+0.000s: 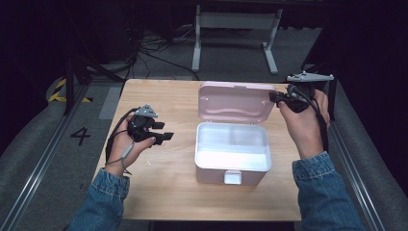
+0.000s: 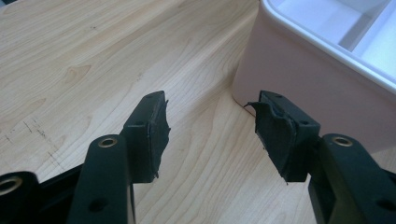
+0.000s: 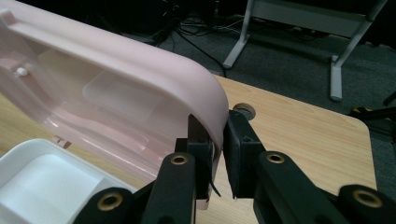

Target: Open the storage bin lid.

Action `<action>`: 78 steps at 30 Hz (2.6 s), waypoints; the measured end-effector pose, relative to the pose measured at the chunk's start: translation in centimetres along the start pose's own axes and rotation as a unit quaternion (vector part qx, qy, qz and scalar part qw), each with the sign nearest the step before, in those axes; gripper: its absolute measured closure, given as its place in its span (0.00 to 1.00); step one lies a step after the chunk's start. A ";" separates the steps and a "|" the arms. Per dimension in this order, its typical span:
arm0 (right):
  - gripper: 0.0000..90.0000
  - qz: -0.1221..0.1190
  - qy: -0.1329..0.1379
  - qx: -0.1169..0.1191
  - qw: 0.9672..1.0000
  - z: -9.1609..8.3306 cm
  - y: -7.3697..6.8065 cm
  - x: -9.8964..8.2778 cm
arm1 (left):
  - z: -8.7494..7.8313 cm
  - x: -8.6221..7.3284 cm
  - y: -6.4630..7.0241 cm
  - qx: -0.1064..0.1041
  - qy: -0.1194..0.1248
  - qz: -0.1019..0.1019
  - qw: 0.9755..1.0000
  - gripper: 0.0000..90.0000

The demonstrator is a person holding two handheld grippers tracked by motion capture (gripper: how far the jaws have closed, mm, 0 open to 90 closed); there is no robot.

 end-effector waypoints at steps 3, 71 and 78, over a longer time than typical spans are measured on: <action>0.92 0.012 0.002 -0.006 1.000 0.5 0.0 0.2 | -0.1 -0.1 -0.1 -0.001 0.001 -0.001 1.000 0.50; 0.94 0.074 -0.074 -0.084 0.991 12.9 2.9 0.7 | -1.0 -2.1 -0.9 0.012 -0.006 -0.017 1.000 0.51; 0.93 0.078 -0.093 -0.086 0.989 14.3 3.4 -0.1 | -0.9 -1.9 -0.9 0.011 -0.004 -0.018 1.000 0.51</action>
Point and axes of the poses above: each handheld gripper's, and its own axes: z roughly forward along the jaws, x roughly out of its top, y roughly to its right, the point moved 1 cm from there along z, roughly forward along the jaws, and after that the axes turned 14 degrees about z, right-handed, at the moved point
